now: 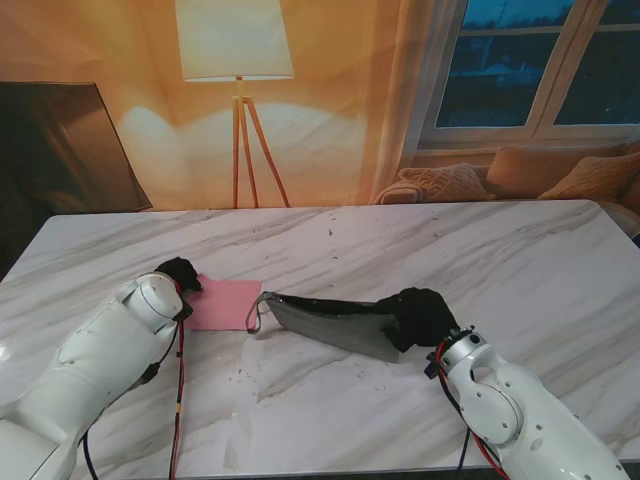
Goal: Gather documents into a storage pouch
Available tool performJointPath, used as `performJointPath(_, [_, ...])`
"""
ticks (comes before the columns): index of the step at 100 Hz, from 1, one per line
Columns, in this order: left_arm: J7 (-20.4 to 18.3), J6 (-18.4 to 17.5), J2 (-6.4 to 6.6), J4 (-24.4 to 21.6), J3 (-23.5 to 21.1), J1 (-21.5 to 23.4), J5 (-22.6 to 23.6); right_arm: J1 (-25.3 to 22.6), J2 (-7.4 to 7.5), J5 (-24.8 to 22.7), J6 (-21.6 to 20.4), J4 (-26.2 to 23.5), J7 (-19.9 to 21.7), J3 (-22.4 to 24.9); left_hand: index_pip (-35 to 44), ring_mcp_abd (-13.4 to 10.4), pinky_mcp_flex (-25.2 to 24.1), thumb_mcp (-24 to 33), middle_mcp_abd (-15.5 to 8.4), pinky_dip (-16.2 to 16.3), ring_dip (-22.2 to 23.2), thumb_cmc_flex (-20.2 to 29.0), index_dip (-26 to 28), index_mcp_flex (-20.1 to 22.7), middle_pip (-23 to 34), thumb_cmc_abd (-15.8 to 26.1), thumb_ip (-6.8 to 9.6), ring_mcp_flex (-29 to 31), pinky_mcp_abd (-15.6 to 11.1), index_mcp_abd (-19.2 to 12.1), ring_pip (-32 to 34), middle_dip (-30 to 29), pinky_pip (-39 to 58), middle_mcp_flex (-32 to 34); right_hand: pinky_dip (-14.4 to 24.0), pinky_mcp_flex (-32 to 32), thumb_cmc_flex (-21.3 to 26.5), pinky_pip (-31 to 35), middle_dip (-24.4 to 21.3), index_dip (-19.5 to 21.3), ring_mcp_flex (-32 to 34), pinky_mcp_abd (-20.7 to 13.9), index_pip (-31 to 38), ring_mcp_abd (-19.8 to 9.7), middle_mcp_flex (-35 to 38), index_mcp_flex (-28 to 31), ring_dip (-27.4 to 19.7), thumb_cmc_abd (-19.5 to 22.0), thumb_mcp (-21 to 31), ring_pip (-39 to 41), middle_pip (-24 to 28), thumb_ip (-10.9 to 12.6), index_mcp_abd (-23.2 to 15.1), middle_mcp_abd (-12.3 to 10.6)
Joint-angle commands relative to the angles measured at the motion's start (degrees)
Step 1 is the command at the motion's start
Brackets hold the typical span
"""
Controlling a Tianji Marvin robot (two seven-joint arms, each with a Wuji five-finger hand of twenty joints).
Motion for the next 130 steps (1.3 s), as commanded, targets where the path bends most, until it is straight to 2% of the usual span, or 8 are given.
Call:
performJointPath(1, [-0.98,0.28,-0.17,-0.06,-0.04,-0.11,-0.27,-0.08,-0.03,-0.16,0.23,0.32,0.73,-0.18,2.24,6.11,0.53,-0.34,1.44,-0.68,-1.59,2.61,1.63,-1.58,-1.0,0.01,0.33,2.74,-1.26,-0.19,-1.2,-3.05,0.62,3.9,0.56,-0.29,-0.31,1.26,-0.09,0.99,-1.35,-0.73,2.9,-1.7,-1.2,0.4,0.76,2.96,0.54,1.03,0.85,2.04,-0.63,1.11])
performJointPath(26, [-0.06,0.79,-0.92,0.47,-0.01,-0.36,-1.32,0.03,-0.05,-0.05,0.33,0.48,0.7,-0.35,3.46,10.42,16.38,0.28,4.76,-3.27,-9.41,4.03,4.45,-3.99,-3.19,-0.2,0.61,18.69,5.77,1.74,-1.69,-9.22,7.31,21.69,0.55,-0.27,-0.29,1.3,-0.08,0.99,-1.33,-0.74,2.92,-1.68,-1.13,0.42,0.75,3.01,0.49,1.04,0.89,2.03,-0.63,1.14])
performJointPath(38, [0.2,1.0,-1.12,0.55,0.17,-0.53,-1.5,0.06,-0.07,0.08,0.38,0.52,0.74,-0.4,4.54,10.61,23.65,0.1,3.44,-6.07,-10.48,6.42,5.27,-6.11,-1.29,0.09,0.86,24.71,6.29,3.25,2.66,-8.8,11.85,28.16,0.55,-0.26,-0.27,1.31,-0.11,0.99,-1.33,-0.69,2.92,-1.65,-1.19,0.42,0.75,2.99,0.52,1.04,0.85,2.05,-0.62,1.11])
performJointPath(65, [-1.18,2.07,-1.1,-0.06,0.65,-0.8,-2.14,0.12,-0.11,0.18,0.43,0.66,0.59,-0.5,0.79,10.12,21.94,-1.39,1.77,-8.79,-8.61,6.61,0.33,-7.95,0.25,0.33,0.93,23.69,4.76,4.8,5.94,-4.18,12.19,28.24,0.54,-0.23,-0.22,1.33,-0.1,0.97,-1.29,-0.7,2.92,-1.64,-1.14,0.43,0.75,3.0,0.53,1.05,0.89,2.05,-0.65,1.12])
performJointPath(77, [-1.72,2.29,-0.89,-0.18,1.28,-0.9,-1.71,0.14,-0.11,0.17,0.43,0.68,0.58,-0.5,-9.45,10.43,17.58,3.07,1.58,-4.92,-4.8,-1.57,-4.27,-7.95,3.88,0.7,0.96,20.08,3.41,5.78,7.7,0.25,10.4,23.61,0.54,-0.21,-0.24,1.34,-0.11,0.99,-1.31,-0.74,2.96,-1.66,-1.16,0.47,0.74,3.0,0.51,1.04,0.88,2.04,-0.62,1.17])
performJointPath(95, [-3.2,2.67,0.07,-0.98,2.77,-1.26,0.39,0.24,-0.14,0.27,0.45,0.8,0.45,-0.65,-21.21,9.89,14.64,3.98,-0.46,2.99,3.66,-6.43,-7.22,-8.14,10.65,0.49,0.91,17.5,0.4,5.85,14.76,10.69,10.57,18.78,0.53,-0.21,-0.23,1.34,-0.11,0.98,-1.35,-0.75,2.94,-1.64,-1.18,0.45,0.75,3.04,0.49,1.05,0.89,2.05,-0.61,1.18])
performJointPath(113, [-5.16,2.95,0.42,-0.23,4.45,-2.63,1.13,0.21,-0.14,0.33,0.43,0.85,0.48,-0.67,-24.62,7.73,18.18,4.61,-2.08,10.03,11.94,-9.51,-9.06,-7.04,18.15,0.59,1.2,20.36,-2.51,4.4,25.8,20.24,15.46,15.29,0.52,-0.22,-0.27,1.34,-0.12,0.98,-1.31,-0.73,2.93,-1.65,-1.21,0.43,0.76,3.0,0.47,1.1,0.88,2.04,-0.61,1.23])
performJointPath(130, [-6.21,2.09,-0.44,3.13,6.56,-4.74,0.25,0.2,-0.14,0.28,0.53,0.89,0.44,-0.59,-25.49,4.25,23.32,6.43,-2.29,9.98,14.95,-12.17,-9.86,-3.28,20.56,-0.48,1.06,24.72,-4.4,2.97,31.41,23.23,19.5,12.56,0.52,-0.25,-0.31,1.35,-0.13,0.98,-1.3,-0.67,2.92,-1.63,-1.18,0.43,0.75,3.06,0.46,1.09,0.9,2.03,-0.62,1.15])
